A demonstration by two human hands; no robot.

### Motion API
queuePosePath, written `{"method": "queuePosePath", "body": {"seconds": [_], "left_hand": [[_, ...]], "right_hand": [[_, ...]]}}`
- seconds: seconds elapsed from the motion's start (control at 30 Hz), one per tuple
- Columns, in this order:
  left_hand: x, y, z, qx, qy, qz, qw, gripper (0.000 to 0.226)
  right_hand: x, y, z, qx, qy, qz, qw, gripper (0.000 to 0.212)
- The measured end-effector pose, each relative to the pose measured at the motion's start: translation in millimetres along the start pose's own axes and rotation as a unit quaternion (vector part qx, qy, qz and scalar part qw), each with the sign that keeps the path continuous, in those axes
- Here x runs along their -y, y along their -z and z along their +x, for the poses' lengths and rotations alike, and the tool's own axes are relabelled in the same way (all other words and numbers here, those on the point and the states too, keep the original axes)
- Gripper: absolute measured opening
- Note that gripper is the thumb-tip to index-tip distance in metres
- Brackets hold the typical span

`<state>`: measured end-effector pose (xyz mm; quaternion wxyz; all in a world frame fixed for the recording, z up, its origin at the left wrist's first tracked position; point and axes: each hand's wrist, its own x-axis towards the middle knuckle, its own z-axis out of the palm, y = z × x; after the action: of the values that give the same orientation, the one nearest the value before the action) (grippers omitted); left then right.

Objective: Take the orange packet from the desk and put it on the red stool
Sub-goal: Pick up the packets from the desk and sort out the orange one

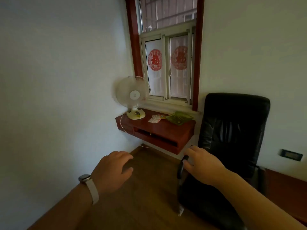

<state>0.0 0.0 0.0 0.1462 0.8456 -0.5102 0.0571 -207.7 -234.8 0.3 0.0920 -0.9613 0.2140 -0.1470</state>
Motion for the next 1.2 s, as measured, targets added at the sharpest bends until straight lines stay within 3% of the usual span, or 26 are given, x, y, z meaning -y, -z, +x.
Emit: {"method": "queuePosePath", "body": {"seconds": [0.17, 0.33, 0.43, 0.53, 0.83, 1.2], "left_hand": [[36.9, -19.1, 21.1, -0.023, -0.01, -0.001, 1.0, 0.062], [97.3, -49.3, 58.4, 0.009, 0.001, 0.005, 1.0, 0.078], [138.6, -64.0, 88.0, 0.032, 0.016, 0.0, 0.999, 0.059], [181.8, -70.3, 117.4, 0.046, 0.026, 0.003, 0.999, 0.061], [281.8, -59.5, 218.3, 0.009, -0.009, -0.011, 1.0, 0.066], [328.7, -116.9, 336.3, 0.076, 0.009, -0.001, 0.997, 0.071]], "right_hand": [[6.6, -26.9, 38.3, 0.034, 0.004, 0.004, 0.999, 0.036], [17.6, -66.2, 94.6, 0.079, -0.002, -0.015, 0.997, 0.042], [29.5, -92.9, 139.3, 0.109, 0.0, -0.038, 0.993, 0.046], [46.3, -114.4, 188.3, 0.126, 0.003, -0.05, 0.991, 0.049], [81.3, -138.1, 325.4, 0.091, 0.018, -0.063, 0.994, 0.046], [20.2, -196.4, 431.2, 0.149, -0.017, -0.018, 0.989, 0.042]]}}
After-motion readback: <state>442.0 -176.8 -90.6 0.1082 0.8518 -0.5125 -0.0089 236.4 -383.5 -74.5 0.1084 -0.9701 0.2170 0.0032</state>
